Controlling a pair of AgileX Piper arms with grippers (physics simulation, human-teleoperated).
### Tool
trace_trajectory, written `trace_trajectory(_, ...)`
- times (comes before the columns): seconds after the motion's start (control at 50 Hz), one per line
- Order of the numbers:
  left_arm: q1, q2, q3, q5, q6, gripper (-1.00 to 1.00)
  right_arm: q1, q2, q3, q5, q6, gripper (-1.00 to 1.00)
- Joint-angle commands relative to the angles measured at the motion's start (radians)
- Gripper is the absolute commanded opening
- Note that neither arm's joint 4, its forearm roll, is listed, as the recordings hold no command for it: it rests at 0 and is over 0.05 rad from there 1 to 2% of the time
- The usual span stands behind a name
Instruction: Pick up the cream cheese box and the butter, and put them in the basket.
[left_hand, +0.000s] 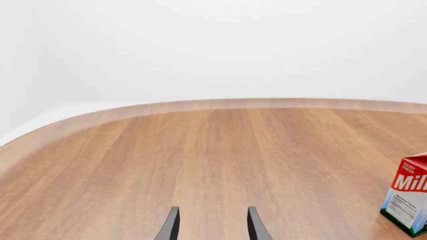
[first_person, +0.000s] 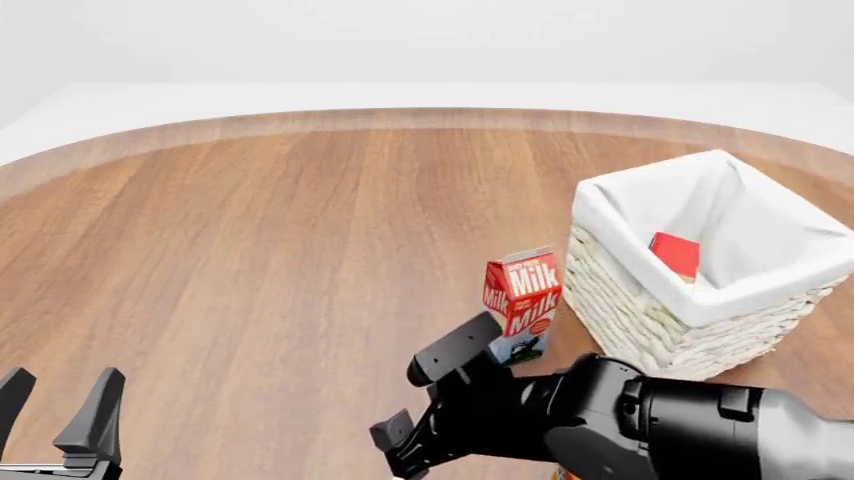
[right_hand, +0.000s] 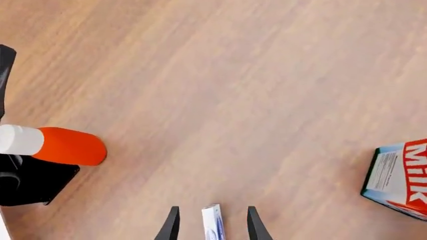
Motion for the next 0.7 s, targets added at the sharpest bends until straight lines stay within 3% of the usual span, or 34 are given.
trace_trajectory(0.02,0.000,0.000,0.000,0.000,0.000,1.00,0.001,0.018,-0.028,0.060,-0.022,1.00)
trace_trajectory(0.28,0.000,0.000,0.000,0.000,0.000,1.00,-0.005,0.031,-0.076,0.143,-0.060,1.00)
trace_trajectory(0.7,0.000,0.000,0.000,0.000,0.000,1.00,0.050,0.107,-0.105,0.159,-0.029,1.00)
